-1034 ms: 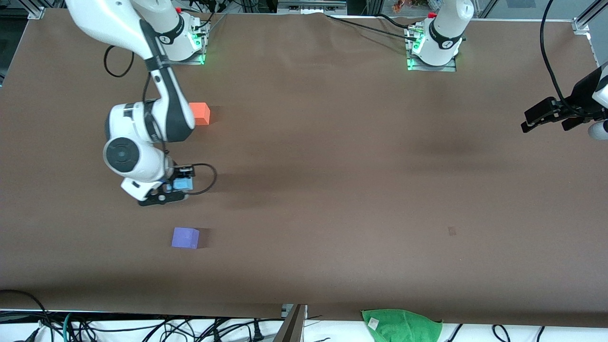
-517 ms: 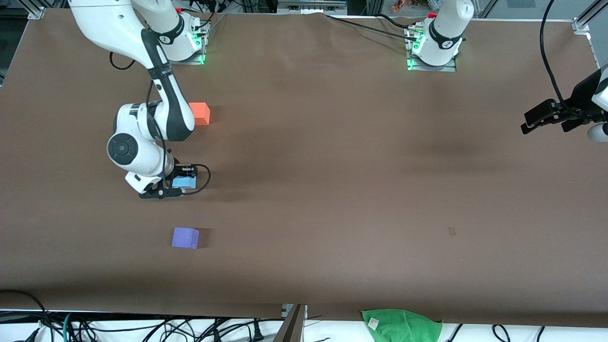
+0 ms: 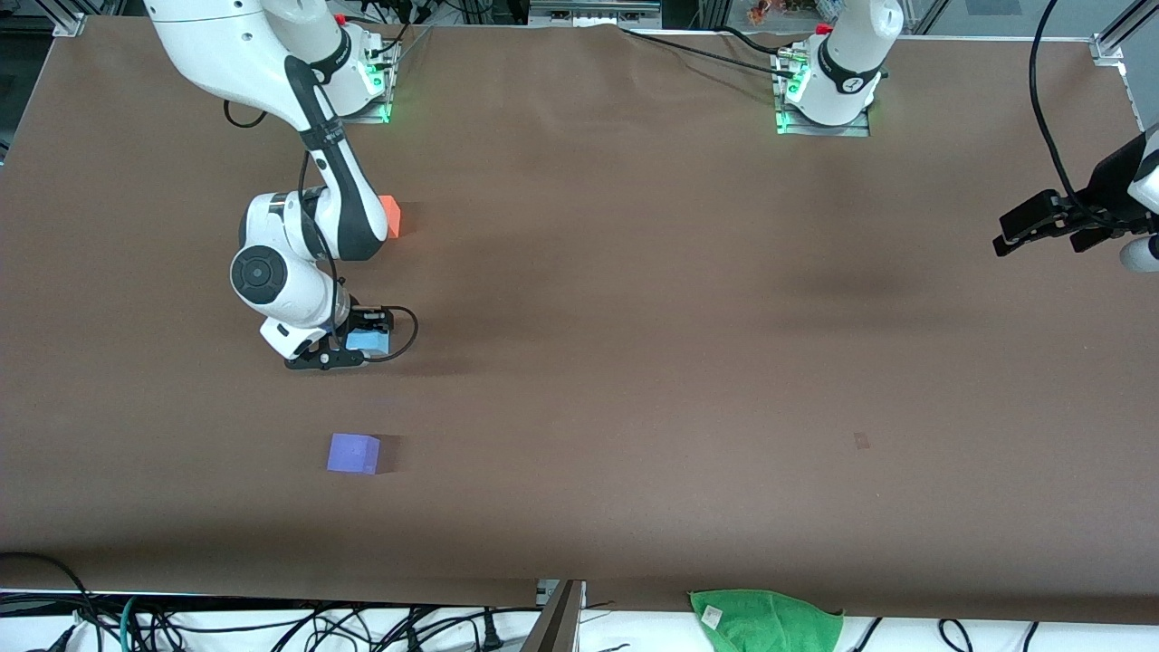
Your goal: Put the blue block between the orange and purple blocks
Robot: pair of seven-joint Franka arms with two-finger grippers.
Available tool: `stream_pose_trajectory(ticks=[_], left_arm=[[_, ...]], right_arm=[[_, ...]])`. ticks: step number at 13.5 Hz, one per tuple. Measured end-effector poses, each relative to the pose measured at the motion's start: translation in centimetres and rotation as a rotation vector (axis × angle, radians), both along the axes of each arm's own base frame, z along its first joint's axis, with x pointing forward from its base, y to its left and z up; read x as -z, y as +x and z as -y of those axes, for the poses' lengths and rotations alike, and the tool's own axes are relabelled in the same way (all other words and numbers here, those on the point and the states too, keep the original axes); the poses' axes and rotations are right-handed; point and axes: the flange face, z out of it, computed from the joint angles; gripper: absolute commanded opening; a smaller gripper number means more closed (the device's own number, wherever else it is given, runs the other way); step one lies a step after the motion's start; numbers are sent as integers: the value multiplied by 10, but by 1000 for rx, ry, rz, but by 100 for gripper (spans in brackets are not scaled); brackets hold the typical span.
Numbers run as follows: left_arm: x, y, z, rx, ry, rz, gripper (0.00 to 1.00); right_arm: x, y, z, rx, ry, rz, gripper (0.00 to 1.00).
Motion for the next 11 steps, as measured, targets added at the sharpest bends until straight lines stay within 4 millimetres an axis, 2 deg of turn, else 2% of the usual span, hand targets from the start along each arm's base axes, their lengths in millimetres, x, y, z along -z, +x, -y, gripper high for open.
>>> stream_pose_trajectory(ticks=[1, 3, 5, 8, 9, 11], left_arm=[[0, 0, 0, 0, 0, 0, 100], [0, 0, 0, 0, 0, 0, 100], [1, 1, 0, 0, 0, -2, 100], [2, 1, 0, 0, 0, -4, 100], [3, 2, 0, 0, 0, -5, 100], [3, 2, 0, 0, 0, -4, 100]], right_arm=[[-10, 7, 3, 6, 3, 20, 100], [-48, 27, 14, 26, 10, 30, 100], [-104, 43, 16, 29, 24, -20, 100], [-203, 58, 16, 5, 15, -74, 100], [-228, 60, 16, -8, -6, -77, 100], [-261, 60, 17, -19, -31, -81, 100]])
